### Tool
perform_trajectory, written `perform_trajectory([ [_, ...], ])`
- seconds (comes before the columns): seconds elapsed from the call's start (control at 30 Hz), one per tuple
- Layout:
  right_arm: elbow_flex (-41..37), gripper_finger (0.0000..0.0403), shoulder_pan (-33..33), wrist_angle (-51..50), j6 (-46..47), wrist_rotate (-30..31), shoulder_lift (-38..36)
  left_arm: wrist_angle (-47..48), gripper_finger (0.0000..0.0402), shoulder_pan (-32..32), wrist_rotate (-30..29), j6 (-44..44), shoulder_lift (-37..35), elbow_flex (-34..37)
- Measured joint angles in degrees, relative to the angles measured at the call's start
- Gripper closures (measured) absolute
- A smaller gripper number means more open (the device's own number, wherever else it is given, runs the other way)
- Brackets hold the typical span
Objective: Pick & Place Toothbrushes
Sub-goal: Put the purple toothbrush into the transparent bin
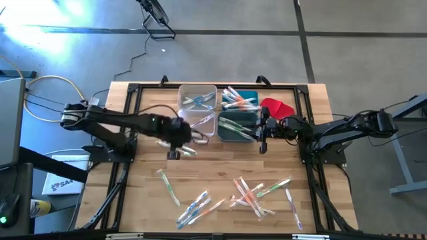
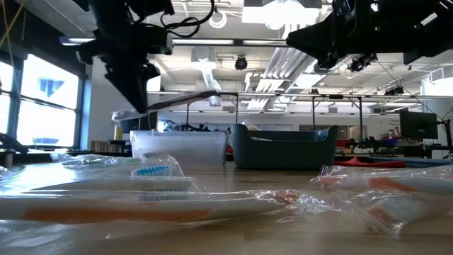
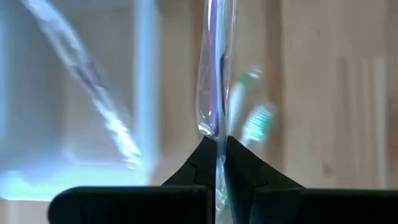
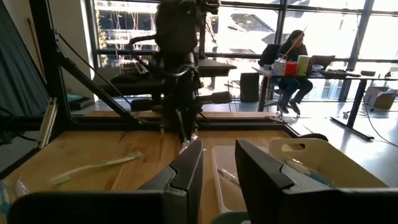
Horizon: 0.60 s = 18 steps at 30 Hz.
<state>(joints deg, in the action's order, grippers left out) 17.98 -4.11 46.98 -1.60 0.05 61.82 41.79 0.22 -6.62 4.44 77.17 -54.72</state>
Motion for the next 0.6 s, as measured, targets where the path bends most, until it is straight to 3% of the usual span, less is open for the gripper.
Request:
perform_trajectory([
  [0.23,0.02,0.0316,-0.01,-0.02,-0.14,0.00,0.00,-7.52,0.0395,9.16,5.55,5.75,0.00,-0.85],
  [0.6,0.01,0.0316,0.01,-0.04,-0.16,0.00,0.00,-12.56,0.0395,20.22,9.96,2.23,0.00,-0.85],
])
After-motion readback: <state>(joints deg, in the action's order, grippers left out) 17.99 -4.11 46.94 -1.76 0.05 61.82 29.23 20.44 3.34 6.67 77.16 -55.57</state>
